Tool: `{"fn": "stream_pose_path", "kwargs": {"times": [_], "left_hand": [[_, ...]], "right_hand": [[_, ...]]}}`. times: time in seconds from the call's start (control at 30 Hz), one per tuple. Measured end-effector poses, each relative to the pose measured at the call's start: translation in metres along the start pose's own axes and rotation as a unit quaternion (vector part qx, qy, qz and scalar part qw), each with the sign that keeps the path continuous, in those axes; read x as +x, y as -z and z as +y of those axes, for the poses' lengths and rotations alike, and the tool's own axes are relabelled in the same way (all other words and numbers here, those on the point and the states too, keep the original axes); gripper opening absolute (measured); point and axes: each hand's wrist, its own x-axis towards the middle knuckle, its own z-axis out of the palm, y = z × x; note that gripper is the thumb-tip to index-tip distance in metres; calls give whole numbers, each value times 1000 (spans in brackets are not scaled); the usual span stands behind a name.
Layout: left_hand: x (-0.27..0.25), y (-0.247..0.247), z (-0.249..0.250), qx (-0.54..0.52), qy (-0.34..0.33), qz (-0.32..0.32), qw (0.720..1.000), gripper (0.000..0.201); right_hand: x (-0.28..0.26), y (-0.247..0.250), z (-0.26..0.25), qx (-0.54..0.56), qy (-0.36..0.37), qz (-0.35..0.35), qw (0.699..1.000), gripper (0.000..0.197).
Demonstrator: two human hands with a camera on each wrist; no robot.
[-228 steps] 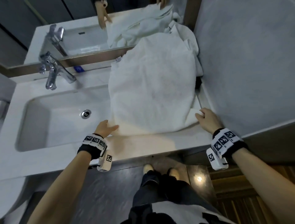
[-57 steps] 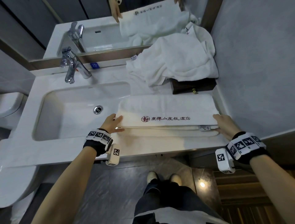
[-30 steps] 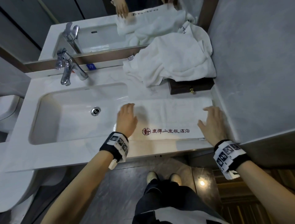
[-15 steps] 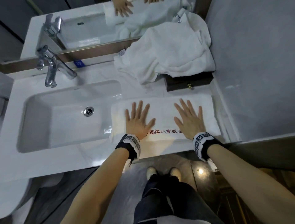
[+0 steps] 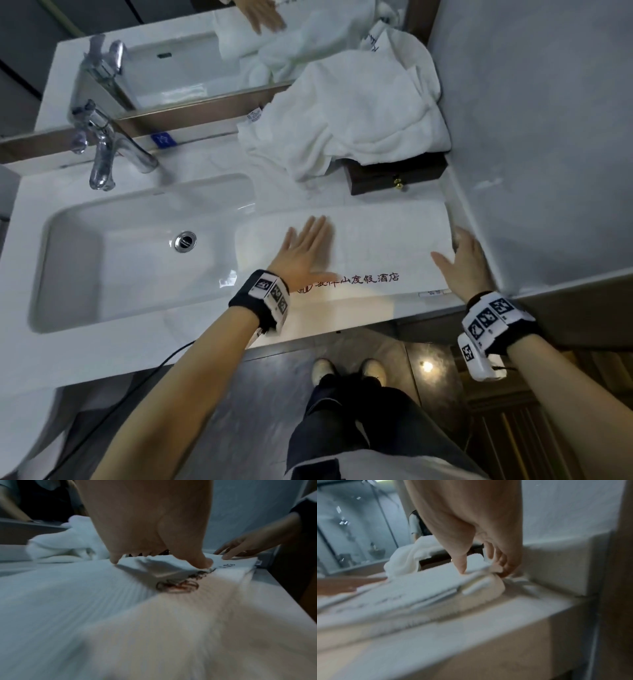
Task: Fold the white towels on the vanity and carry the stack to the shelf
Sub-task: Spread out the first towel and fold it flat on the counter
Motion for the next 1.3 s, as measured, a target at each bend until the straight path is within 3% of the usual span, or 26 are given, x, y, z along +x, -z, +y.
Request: {"fn": "stream_pose_path", "kwargs": {"times": [0.2,0.33,0.57,0.7,0.83,0.93,1.0,1.07,1.13,1.2,1.3], "left_hand": [[30,7,7,27,-18,-72,997,117],[33,7,7,38,-10,-85,996,125],[46,13,38,35,10,-95,995,135],[60,13,61,64,15,-94,993,147],[66,13,70,42,18,-78,996,150],[50,20,49,3,24,-46,999,141],[27,25,20,-26,58,18,998,115],[-2,26,-10,-73,135,122,981,77],[-30,23,-32,-141,243,180,943,62],[-51,16,-43,-263,313,134,903,65],[-67,5,-45,-391,338,73,853,58]], "right_hand": [[13,10,-12,-11,-144,-113,983,60],[14,19,-16,135,-173,-134,966,49],[-3,57,-53,281,-71,-79,954,41],[-14,71,-98,266,39,-89,959,46],[-16,68,-135,204,88,-101,970,58],[-18,61,-149,160,103,-112,975,59],[-22,53,-158,146,110,-130,975,61],[-26,40,-170,139,117,-153,971,66],[-30,22,-184,130,137,-184,965,69],[-35,2,-197,107,157,-206,960,70],[-44,-30,-211,58,164,-231,957,73]]}}
